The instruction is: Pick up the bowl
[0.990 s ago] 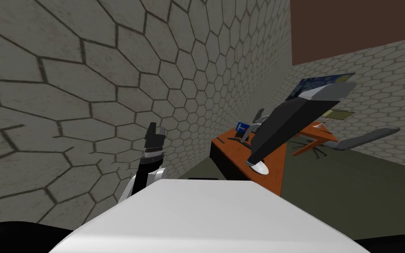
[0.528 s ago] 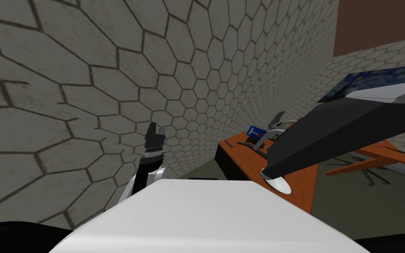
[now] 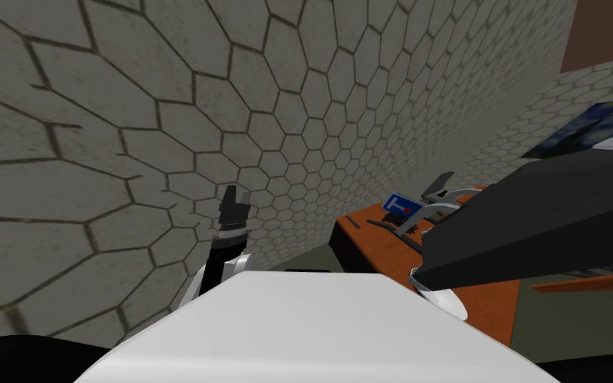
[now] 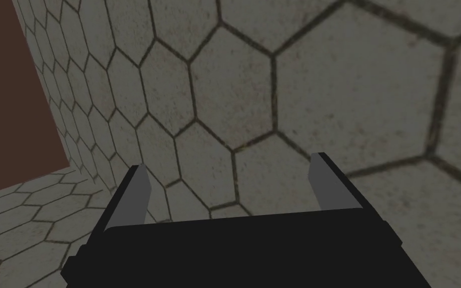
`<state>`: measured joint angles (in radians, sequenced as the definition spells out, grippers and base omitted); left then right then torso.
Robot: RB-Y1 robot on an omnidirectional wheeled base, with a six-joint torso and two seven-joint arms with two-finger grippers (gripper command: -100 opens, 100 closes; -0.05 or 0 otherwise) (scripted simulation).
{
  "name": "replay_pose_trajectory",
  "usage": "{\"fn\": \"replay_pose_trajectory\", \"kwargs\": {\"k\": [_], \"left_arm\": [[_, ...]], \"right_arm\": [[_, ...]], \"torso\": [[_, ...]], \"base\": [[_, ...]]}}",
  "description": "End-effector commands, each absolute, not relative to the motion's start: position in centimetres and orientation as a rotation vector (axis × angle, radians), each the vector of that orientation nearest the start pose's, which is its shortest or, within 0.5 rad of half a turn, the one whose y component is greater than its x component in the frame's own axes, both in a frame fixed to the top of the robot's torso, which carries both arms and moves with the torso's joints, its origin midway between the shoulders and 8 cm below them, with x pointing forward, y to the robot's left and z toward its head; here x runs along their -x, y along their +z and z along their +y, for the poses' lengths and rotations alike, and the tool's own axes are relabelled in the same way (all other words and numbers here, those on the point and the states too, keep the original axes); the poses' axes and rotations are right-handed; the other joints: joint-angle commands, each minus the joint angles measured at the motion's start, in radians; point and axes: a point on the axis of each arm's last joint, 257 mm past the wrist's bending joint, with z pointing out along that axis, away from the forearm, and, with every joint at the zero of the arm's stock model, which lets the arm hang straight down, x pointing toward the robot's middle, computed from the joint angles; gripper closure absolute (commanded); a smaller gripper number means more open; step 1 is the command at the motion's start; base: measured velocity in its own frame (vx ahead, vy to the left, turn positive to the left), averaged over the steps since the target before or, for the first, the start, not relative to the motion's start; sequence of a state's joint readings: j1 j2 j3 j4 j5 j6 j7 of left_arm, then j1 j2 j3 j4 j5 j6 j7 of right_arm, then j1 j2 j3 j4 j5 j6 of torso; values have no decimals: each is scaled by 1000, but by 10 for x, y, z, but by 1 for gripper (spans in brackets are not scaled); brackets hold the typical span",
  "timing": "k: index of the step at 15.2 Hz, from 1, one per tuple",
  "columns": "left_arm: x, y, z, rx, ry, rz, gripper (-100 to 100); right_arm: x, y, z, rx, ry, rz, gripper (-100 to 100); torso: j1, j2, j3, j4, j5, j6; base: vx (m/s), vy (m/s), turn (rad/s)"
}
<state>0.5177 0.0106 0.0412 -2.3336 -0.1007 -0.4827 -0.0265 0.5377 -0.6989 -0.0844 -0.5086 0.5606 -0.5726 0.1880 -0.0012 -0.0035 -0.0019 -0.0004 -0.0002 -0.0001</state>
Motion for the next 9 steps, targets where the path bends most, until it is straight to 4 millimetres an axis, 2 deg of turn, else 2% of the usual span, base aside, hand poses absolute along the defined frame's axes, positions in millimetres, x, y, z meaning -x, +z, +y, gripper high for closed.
{"fn": "replay_pose_trajectory", "kwargs": {"k": [1,2,3,4,5,6,7,9], "left_arm": [[-335,39,279,555,-1169,669,0],[-335,39,279,555,-1169,669,0],[-335,39,279,555,-1169,669,0],[-335,39,279,555,-1169,669,0],[-335,39,279,555,-1169,669,0],[-335,39,279,555,-1169,669,0],[-335,39,279,555,-1169,669,0],[-335,39,279,555,-1169,670,0]], "right_arm": [[31,-525,-635,-726,-223,2524,-100],[41,-526,-636,-743,-237,2534,-100],[41,-526,-636,-743,-237,2534,-100],[48,-520,-649,-714,-279,2558,-100],[62,-520,-651,-740,-299,2572,-100],[69,-515,-661,-716,-337,2594,-100],[56,-515,-659,-693,-320,2581,-100],[71,-515,-661,-719,-339,2595,-100]], "torso": [[0,0,0,0,0,0],[0,1,0,0,0,1],[0,1,1,0,0,1],[0,3,1,0,0,1],[0,1,1,0,0,-1],[0,0,0,0,0,-1],[0,-2,-1,0,0,-1],[0,-3,-2,-1,0,0]], "base": [[34,3,-6],[17,2,-42],[3,2,-24],[37,19,259],[65,17,349],[97,8,378],[106,3,281],[63,7,35]]}}
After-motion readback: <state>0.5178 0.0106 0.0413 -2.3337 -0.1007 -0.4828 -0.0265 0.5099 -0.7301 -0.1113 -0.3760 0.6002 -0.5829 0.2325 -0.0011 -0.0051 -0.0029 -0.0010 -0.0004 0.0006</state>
